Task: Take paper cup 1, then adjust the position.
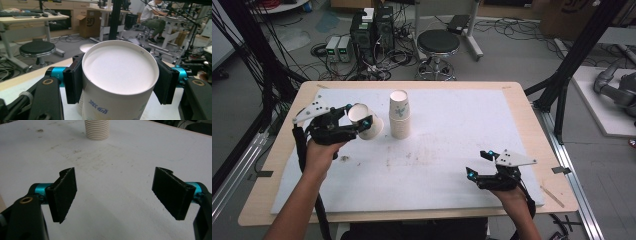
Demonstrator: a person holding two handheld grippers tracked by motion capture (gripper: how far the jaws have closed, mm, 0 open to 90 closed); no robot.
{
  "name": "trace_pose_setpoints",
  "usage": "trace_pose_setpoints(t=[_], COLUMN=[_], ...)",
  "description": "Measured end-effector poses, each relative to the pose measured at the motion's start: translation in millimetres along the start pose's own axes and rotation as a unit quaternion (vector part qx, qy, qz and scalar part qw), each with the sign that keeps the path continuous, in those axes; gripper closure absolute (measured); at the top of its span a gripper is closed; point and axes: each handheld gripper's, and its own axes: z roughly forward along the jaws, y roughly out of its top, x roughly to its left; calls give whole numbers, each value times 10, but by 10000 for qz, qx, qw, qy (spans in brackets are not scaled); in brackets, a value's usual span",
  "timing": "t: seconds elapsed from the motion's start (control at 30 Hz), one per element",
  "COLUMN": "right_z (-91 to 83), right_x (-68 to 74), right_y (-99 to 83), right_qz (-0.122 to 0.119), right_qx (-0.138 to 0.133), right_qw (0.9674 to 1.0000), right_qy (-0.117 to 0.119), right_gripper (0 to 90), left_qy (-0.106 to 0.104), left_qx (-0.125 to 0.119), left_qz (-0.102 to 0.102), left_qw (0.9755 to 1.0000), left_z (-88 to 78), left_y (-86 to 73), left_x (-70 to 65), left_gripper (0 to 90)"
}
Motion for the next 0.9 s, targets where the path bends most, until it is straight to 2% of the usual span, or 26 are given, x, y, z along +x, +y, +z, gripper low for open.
trace_pose_setpoints(t=[0.2,0.37,0.47,0.73,0.9], right_z=[30,64,77,122,169], right_x=[-11,-25,-14,-8,14], right_y=[23,23,40,107,170], right_qz=[11,14,1,-40,-100], right_qx=[18,70,77,6,1], right_qw=[9999,9998,9997,9993,9985], right_qy=[106,181,247,372,547], right_gripper=[204,203,203,203,203], left_qy=[-209,-242,-248,-486,-620], left_qx=[101,143,173,282,296], left_qz=[-12,-10,-22,-68,-66], left_qw=[9997,9996,9995,9984,9976], left_z=[82,113,117,196,252], left_y=[-141,-202,-221,-284,-303], left_x=[-51,-83,-98,-156,-203], left_gripper=[352,351,350,349,349])
